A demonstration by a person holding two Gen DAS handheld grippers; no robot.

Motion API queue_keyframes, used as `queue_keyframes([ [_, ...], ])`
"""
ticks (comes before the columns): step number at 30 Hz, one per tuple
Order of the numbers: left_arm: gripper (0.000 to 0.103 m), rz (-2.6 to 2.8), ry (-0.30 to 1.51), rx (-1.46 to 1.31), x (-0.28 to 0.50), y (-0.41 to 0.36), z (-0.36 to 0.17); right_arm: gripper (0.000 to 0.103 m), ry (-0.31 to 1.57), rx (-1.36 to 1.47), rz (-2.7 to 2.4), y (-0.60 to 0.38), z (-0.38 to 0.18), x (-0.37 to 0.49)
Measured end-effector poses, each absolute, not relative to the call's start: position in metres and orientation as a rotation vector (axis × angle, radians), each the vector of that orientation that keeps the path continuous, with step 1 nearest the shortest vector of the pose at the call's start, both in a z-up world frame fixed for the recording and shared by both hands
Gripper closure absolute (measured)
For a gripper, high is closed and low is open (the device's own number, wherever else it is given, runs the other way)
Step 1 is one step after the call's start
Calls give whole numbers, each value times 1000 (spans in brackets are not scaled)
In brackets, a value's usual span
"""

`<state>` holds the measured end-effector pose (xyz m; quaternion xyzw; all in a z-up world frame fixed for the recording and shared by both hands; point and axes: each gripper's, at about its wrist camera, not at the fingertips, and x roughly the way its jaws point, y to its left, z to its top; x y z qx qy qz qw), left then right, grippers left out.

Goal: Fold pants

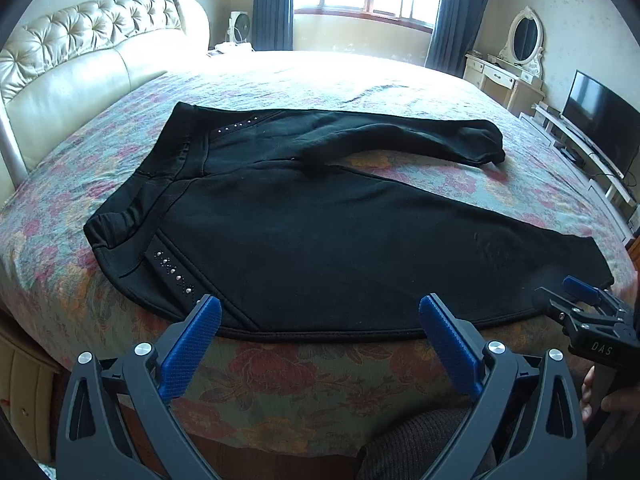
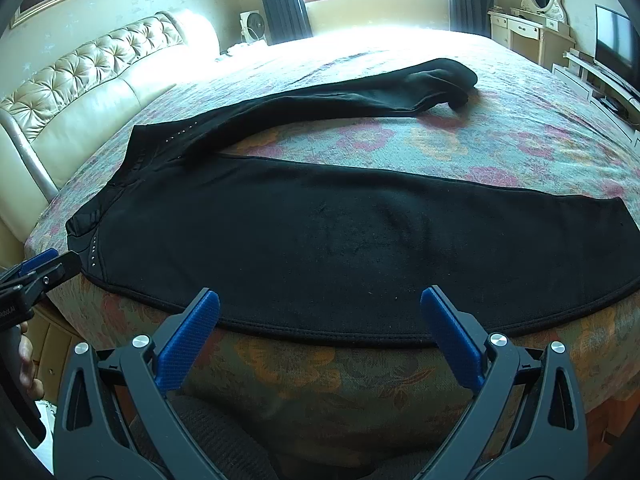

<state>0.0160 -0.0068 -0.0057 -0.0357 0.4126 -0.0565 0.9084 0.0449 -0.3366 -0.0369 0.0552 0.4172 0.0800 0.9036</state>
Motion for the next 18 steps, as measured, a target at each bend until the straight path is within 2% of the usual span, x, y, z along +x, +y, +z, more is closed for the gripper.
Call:
queue_keyframes([
  [4, 5, -126, 886, -169, 47, 26, 6, 2, 865, 116, 180, -334, -35, 53],
  [8, 5, -37, 681, -173, 83, 73, 50, 2, 869, 130, 208, -328, -35, 68],
  [9, 5, -64, 696, -159, 99, 83, 48, 2, 869, 134, 215, -326, -35, 73],
  [11, 5, -58, 922, -136, 144, 103, 23, 2, 875, 139, 237, -321, -35, 83],
  [15, 5, 55, 829, -56, 192, 144, 26, 2, 883, 139, 283, -309, -38, 104],
  [18, 5, 51, 875, -108, 243, 179, 14, 2, 895, 132, 312, -301, -41, 123],
])
